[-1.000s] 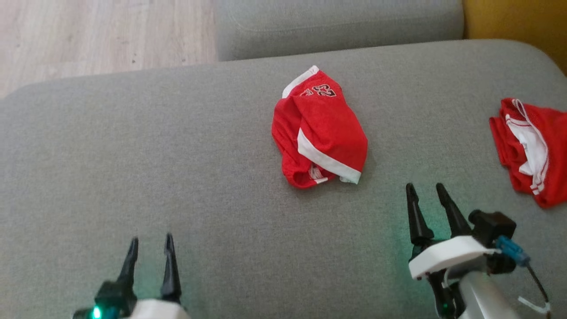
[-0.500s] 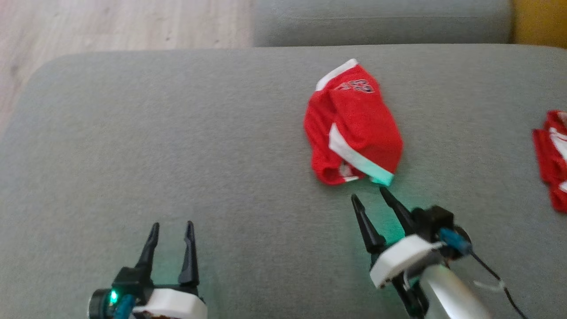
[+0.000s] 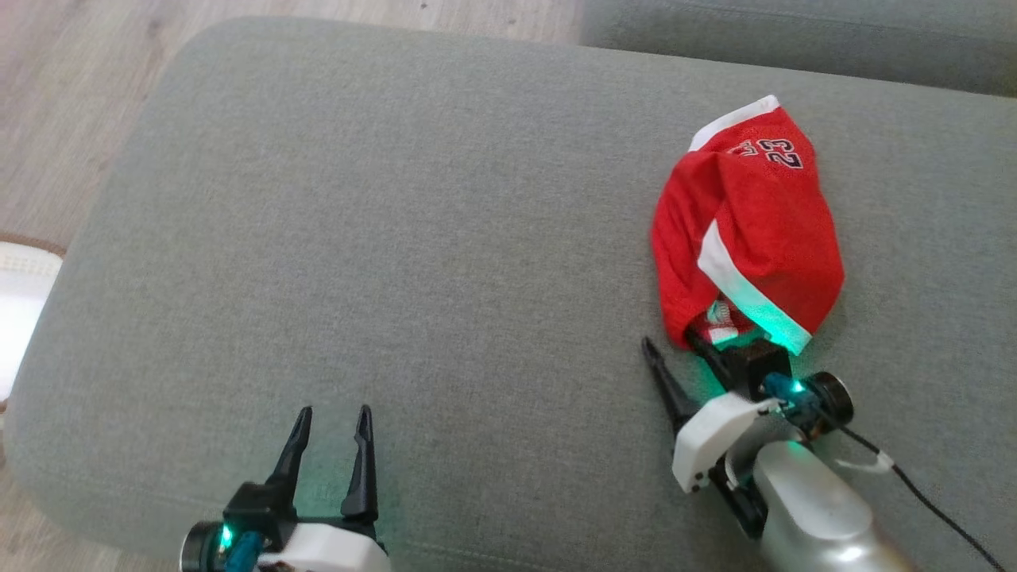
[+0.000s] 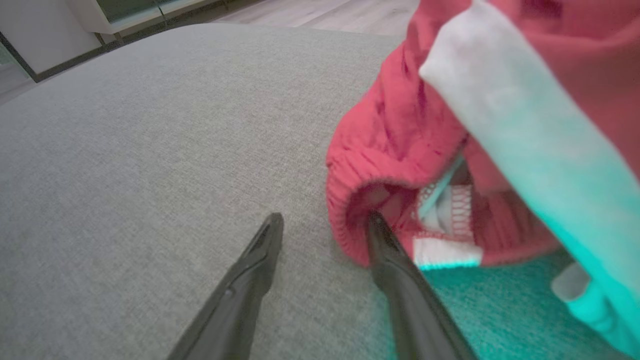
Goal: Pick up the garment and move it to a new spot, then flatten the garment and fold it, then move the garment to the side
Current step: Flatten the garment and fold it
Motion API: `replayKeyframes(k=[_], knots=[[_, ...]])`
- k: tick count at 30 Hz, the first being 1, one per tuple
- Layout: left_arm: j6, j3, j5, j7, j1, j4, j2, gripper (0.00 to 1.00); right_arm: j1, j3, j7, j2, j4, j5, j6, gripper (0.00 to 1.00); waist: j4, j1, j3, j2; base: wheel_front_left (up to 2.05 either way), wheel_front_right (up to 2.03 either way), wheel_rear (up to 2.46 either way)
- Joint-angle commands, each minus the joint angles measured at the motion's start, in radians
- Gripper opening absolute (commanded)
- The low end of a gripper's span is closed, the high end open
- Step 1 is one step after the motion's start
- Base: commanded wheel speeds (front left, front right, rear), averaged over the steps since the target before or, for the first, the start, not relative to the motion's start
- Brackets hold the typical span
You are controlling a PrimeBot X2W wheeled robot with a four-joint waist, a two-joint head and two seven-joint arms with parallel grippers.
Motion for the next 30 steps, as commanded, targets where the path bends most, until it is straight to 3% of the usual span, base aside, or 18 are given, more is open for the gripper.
replayKeyframes(k=[1, 10, 16, 19, 23, 30], knots=[[0.008, 0.024, -0.009, -0.005, -0.034, -0.025, 0.002, 1.0, -0.044, 0.024, -0.004, 0.004, -0.028, 0.007, -0.001, 0.0, 0.006, -0.0001, 0.007, 0.0, 0.0, 0.0, 0.0], [0.008, 0.002, -0.018, -0.005, -0.047, -0.025, 0.002, 1.0, -0.181, 0.168, -0.004, 0.004, -0.316, 0.145, -0.001, 0.0, 0.01, -0.0001, -0.028, 0.0, 0.0, 0.0, 0.0], [0.01, -0.013, -0.026, -0.005, -0.043, -0.027, 0.002, 1.0, -0.372, 0.197, -0.004, 0.004, -0.446, 0.189, -0.001, 0.0, 0.047, -0.0001, -0.056, 0.0, 0.0, 0.0, 0.0], [0.013, -0.011, -0.027, -0.005, -0.031, -0.028, 0.002, 1.0, -0.425, 0.18, -0.004, 0.004, -0.452, 0.185, -0.001, 0.0, 0.061, -0.0001, -0.063, 0.0, 0.0, 0.0, 0.0], [0.018, 0.004, -0.029, -0.005, -0.005, -0.032, 0.002, 1.0, -0.373, 0.143, -0.004, -0.015, -0.426, 0.19, -0.001, 0.0, 0.05, -0.0001, -0.061, 0.0, 0.0, 0.0, 0.0], [0.014, 0.012, -0.029, -0.005, 0.005, -0.037, 0.002, 1.0, -0.111, 0.08, -0.004, -0.141, -0.384, 0.238, -0.001, 0.0, -0.032, -0.0001, -0.033, 0.0, 0.0, 0.0, 0.0]])
